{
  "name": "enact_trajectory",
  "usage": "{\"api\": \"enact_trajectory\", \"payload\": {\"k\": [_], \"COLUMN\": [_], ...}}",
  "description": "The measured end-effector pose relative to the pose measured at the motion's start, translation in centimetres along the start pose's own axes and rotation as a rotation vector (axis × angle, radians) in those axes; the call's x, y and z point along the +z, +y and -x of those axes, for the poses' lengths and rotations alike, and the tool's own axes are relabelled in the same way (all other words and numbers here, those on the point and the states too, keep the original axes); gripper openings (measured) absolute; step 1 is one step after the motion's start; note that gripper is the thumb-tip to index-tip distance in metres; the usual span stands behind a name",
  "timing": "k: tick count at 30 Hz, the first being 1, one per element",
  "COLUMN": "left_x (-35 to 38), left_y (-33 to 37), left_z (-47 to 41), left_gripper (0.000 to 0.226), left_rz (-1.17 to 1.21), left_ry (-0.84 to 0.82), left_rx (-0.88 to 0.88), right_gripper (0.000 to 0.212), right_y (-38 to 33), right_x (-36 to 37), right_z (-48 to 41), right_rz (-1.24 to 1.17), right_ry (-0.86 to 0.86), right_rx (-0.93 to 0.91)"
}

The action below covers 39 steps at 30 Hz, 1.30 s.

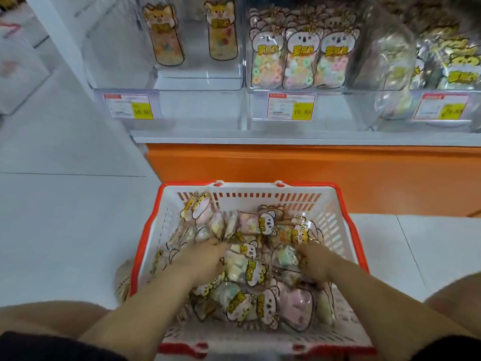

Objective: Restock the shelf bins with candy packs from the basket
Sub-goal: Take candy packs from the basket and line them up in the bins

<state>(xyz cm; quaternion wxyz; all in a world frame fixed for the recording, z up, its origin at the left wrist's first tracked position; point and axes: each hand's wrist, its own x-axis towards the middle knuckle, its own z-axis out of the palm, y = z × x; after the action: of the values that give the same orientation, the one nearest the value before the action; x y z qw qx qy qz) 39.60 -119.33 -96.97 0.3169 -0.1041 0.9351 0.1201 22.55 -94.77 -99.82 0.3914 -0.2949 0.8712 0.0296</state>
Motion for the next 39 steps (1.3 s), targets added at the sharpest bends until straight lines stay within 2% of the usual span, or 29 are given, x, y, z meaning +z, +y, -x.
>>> {"api": "enact_trajectory", "payload": {"k": [3, 6, 10, 14, 15, 18, 21, 23, 25, 28, 34, 39], "left_x": [0.1, 0.0, -0.1, -0.5, -0.7, -2.2, -4.1, -4.8, -4.9, -4.4, -3.8, -4.0], "left_y": [0.9, 0.9, 0.8, 1.0, 1.2, 2.4, 3.8, 4.4, 4.7, 4.6, 3.2, 3.5], "left_z": [-0.1, -0.2, -0.3, -0.8, -1.0, -1.5, -1.7, -1.6, -1.3, -0.4, 0.3, 0.4], "left_gripper": [0.062, 0.063, 0.062, 0.052, 0.05, 0.041, 0.037, 0.041, 0.043, 0.039, 0.058, 0.065], "left_rz": [-0.034, -0.019, -0.003, 0.079, 0.139, 0.44, 0.719, 0.922, 1.216, 1.459, 1.637, 1.763], "left_ry": [-0.047, -0.046, -0.041, 0.004, 0.027, 0.139, 0.26, 0.177, -0.055, -0.327, -0.416, -0.378], "left_rx": [0.008, 0.008, 0.005, 0.013, 0.02, 0.035, -0.001, -0.025, -0.038, -0.009, 0.038, 0.09], "right_gripper": [0.101, 0.103, 0.083, 0.024, 0.016, 0.026, 0.024, 0.026, 0.026, 0.022, 0.026, 0.044], "right_y": [0.3, 0.3, -0.1, -0.1, 0.1, 0.5, -0.8, -2.5, -4.1, -5.4, -6.5, -6.3], "right_x": [1.4, 1.9, 1.1, -1.3, -1.8, -3.3, -5.1, -6.2, -7.0, -7.6, -7.6, -7.6], "right_z": [-0.6, -0.9, -1.1, -0.6, -0.3, 0.6, 2.1, 3.7, 5.3, 6.9, 8.1, 8.1], "right_rz": [0.094, 0.238, 0.208, 0.06, 0.025, -0.049, -0.114, -0.206, -0.25, -0.3, -0.554, -0.845], "right_ry": [0.0, 0.034, 0.109, 0.187, 0.214, 0.333, 0.47, 0.481, 0.494, 0.478, 0.438, 0.409], "right_rx": [0.036, 0.02, -0.005, -0.029, -0.044, -0.155, -0.381, -0.524, -0.62, -0.616, -0.513, -0.523]}}
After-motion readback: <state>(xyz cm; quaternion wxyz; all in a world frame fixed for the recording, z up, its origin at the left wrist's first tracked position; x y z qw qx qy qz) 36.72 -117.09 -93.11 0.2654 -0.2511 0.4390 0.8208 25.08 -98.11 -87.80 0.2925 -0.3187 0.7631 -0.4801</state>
